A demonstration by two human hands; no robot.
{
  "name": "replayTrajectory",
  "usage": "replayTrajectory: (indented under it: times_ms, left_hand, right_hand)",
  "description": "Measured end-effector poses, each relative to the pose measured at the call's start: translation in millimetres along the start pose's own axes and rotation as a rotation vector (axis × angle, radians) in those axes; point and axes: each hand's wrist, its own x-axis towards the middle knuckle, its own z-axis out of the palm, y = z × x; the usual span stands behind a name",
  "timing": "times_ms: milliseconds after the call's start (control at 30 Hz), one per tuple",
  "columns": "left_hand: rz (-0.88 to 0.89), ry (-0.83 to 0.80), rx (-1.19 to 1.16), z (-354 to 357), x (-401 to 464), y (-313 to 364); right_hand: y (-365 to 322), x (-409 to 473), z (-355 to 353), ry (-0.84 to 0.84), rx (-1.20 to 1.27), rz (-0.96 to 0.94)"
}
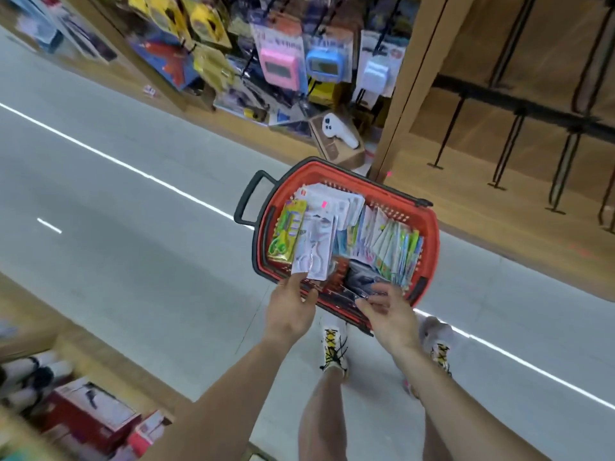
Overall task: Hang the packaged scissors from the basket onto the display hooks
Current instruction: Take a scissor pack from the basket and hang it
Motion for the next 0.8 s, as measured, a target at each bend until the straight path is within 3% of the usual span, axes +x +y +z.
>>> replayTrajectory:
  times_ms: [233,600,800]
  left_hand:
    - [0.048,0.069,0.006,28,42,-37]
    - [0.213,0.306,0.104,57,125,-68]
    - [0.156,0.281,0.109,60,155,-71]
  right_hand:
    - [10,47,47,-0.016,0.004,0.016]
    - [-32,170,118,-0.063,0.007,0.039]
    - [-33,201,146,-0.027,-0.042,0.063]
